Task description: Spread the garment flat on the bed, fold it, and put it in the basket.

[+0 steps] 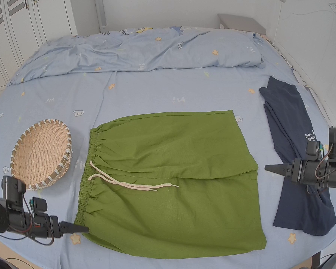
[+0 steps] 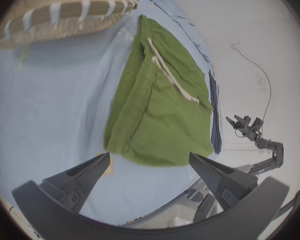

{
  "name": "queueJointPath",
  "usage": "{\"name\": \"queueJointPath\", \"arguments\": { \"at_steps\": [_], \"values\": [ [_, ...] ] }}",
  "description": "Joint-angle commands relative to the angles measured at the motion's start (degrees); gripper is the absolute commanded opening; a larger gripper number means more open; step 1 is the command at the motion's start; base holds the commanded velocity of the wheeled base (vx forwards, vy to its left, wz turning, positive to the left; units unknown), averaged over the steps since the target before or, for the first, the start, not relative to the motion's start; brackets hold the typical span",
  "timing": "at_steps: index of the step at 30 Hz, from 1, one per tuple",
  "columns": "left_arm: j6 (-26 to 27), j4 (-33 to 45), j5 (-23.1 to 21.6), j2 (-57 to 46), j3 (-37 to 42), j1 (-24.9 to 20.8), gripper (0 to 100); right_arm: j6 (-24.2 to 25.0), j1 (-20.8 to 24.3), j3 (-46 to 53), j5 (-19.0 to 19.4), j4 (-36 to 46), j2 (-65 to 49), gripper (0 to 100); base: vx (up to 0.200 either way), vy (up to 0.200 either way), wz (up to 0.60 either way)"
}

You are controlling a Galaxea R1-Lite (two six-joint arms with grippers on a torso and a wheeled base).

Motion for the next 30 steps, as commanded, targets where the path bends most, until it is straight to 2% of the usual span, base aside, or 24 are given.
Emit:
{"name": "queueJointPath", "arguments": {
  "at_steps": [1,2,4,13,28,30],
  "values": [
    [5.1,-5.2,-0.9,1.1,9.6,2.9,100,0.6,2.5,7.1,-0.1,-1.2,-5.6,100,0.0,0.0,0.0],
    [9.1,-5.9,-1.1,4.9,9.9,4.6,100,0.6,3.1,7.9,-0.2,-1.3,-6.3,100,0.0,0.0,0.0],
    [11.0,-6.7,-1.1,6.1,9.9,5.2,100,0.7,3.2,7.9,-0.2,-1.4,-6.7,100,0.0,0.0,0.0],
    [9.8,-8.8,-3.5,7.7,7.3,4.8,100,0.8,3.1,7.7,-0.2,-1.4,-7.7,100,0.0,0.0,0.0],
    [9.4,-10.6,-3.7,16.0,0.9,4.1,100,0.7,3.1,7.9,-0.1,-1.4,-7.7,100,0.0,0.0,0.0],
    [7.1,-11.7,-3.7,16.0,-0.9,3.2,100,0.7,3.1,8.1,-0.1,-1.4,-7.6,100,0.0,0.0,0.0]
  ]
}}
